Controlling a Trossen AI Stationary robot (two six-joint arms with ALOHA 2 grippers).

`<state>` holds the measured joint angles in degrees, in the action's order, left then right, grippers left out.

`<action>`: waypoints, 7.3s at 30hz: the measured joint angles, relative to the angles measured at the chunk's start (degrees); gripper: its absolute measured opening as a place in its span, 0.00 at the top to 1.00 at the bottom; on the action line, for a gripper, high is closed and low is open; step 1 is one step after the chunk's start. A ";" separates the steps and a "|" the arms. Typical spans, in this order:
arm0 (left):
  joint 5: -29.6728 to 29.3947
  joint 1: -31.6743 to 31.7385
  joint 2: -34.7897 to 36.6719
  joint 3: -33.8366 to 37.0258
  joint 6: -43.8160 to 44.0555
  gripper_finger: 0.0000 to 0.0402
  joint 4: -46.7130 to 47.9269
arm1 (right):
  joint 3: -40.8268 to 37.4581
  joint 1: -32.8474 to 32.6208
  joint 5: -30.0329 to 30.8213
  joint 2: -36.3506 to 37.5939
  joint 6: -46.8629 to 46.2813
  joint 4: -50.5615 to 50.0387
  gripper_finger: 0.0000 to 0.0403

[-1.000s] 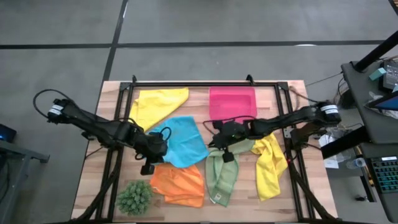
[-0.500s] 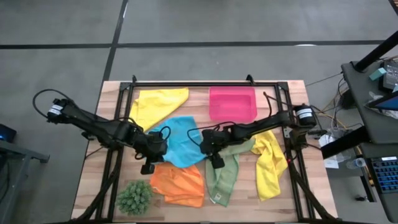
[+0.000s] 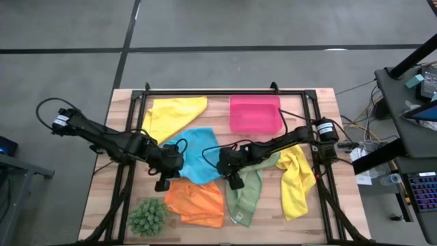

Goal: Fold microfiber towels
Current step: Fold the blue microfiber cloth

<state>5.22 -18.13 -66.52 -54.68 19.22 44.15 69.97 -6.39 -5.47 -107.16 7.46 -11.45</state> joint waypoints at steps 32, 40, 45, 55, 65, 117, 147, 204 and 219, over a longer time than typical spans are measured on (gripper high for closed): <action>-11.83 8.54 7.10 -6.41 -19.83 1.00 7.65 | 0.02 6.21 16.10 26.33 17.09 -13.63 0.98; -12.09 15.31 8.61 -9.75 -30.01 1.00 9.31 | 1.95 9.18 16.08 34.55 19.01 -16.10 0.98; -10.05 14.16 8.20 -14.24 -24.61 1.00 9.10 | 5.66 8.10 12.46 37.39 15.96 -24.16 0.98; -6.39 3.33 3.77 -11.53 -9.26 1.00 8.40 | 4.58 0.86 -4.43 36.88 8.58 -29.57 0.98; -4.00 -7.01 -10.95 -11.28 -3.74 1.00 2.04 | 3.12 -9.92 -6.80 29.68 0.52 -29.32 0.98; -2.18 5.01 -22.58 -7.70 -15.25 1.00 3.70 | -9.44 -1.67 -4.97 22.19 -6.31 -19.79 0.98; -10.97 15.30 -22.67 1.55 -18.23 0.91 -3.77 | -9.46 6.60 3.68 21.89 -1.42 -19.58 0.98; -18.24 12.40 -19.78 12.21 -0.55 1.00 6.15 | -25.06 12.70 4.15 24.49 -13.03 7.50 0.67; -20.47 13.14 -8.76 10.90 -0.35 1.00 7.24 | -24.39 12.39 4.00 22.11 -12.92 11.34 0.67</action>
<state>-15.25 -4.99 -75.28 -43.77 18.88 51.39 45.58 6.00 -1.48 -85.05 -5.45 -0.10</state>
